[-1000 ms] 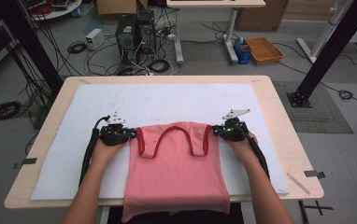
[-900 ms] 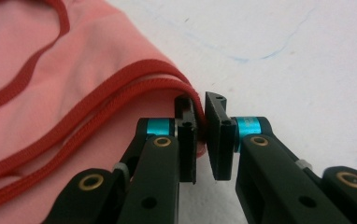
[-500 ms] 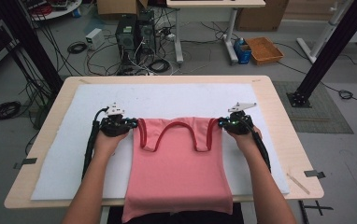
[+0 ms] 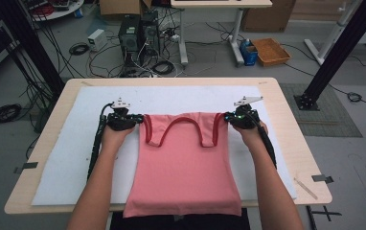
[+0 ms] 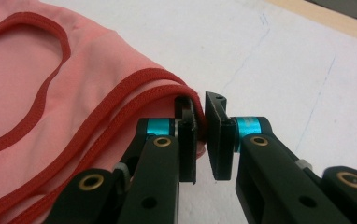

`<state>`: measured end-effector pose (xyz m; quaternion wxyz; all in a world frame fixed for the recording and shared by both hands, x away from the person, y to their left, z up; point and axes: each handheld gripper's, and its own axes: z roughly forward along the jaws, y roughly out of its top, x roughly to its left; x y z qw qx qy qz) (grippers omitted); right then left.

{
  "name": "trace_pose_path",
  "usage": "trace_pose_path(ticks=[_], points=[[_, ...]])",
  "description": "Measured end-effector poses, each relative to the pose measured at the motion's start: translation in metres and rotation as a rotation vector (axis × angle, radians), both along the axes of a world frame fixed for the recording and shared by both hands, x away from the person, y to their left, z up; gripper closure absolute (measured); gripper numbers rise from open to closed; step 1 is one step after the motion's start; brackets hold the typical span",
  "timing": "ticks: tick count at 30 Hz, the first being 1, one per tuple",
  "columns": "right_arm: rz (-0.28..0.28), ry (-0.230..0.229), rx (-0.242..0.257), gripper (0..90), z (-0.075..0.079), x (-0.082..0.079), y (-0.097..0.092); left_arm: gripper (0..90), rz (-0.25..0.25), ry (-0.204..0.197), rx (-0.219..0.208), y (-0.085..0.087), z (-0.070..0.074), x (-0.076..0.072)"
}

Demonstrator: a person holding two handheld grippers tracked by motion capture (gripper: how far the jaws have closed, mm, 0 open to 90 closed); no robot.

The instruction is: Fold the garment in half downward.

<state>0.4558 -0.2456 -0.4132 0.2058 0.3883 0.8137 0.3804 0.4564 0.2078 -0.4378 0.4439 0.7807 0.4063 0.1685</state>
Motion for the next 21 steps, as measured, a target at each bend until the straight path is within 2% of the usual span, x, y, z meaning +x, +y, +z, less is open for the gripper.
trace_pose_path(ticks=[2,3,4,6,8,9,11,13,16,18,21], points=[[-0.006,0.007,-0.007,83.8,0.0,0.004,0.001,83.6,0.004,0.009,-0.018,0.0,-0.001,0.004],[-0.008,0.006,-0.014,83.8,0.001,0.006,0.0,83.6,0.004,0.013,-0.004,0.0,0.0,0.006],[-0.013,0.008,-0.016,83.8,0.002,0.009,0.0,83.6,0.007,0.01,-0.003,-0.001,0.001,0.008],[-0.024,0.006,-0.028,83.8,0.006,0.014,0.0,83.6,0.015,-0.002,-0.028,-0.003,0.006,0.013],[-0.039,-0.006,-0.027,83.7,0.011,0.02,-0.001,83.6,0.015,-0.004,-0.024,-0.005,0.011,0.018],[-0.047,-0.006,-0.032,83.7,0.014,0.023,-0.001,83.6,0.013,-0.006,-0.033,-0.006,0.014,0.021],[-0.056,-0.015,-0.031,83.8,0.017,0.028,-0.003,83.6,0.015,-0.012,-0.084,-0.004,0.018,0.025],[-0.069,-0.021,-0.015,83.8,0.018,0.03,-0.005,83.5,0.016,-0.007,-0.101,-0.003,0.02,0.028],[-0.062,-0.014,-0.008,83.8,0.015,0.03,-0.007,83.5,-0.006,-0.006,-0.086,-0.003,0.019,0.027],[-0.045,-0.025,-0.003,83.8,0.013,0.027,-0.008,83.5,-0.022,-0.005,-0.079,-0.005,0.017,0.024],[-0.03,-0.028,0.006,83.8,0.008,0.023,-0.009,83.5,-0.029,-0.01,-0.086,-0.005,0.015,0.02]])
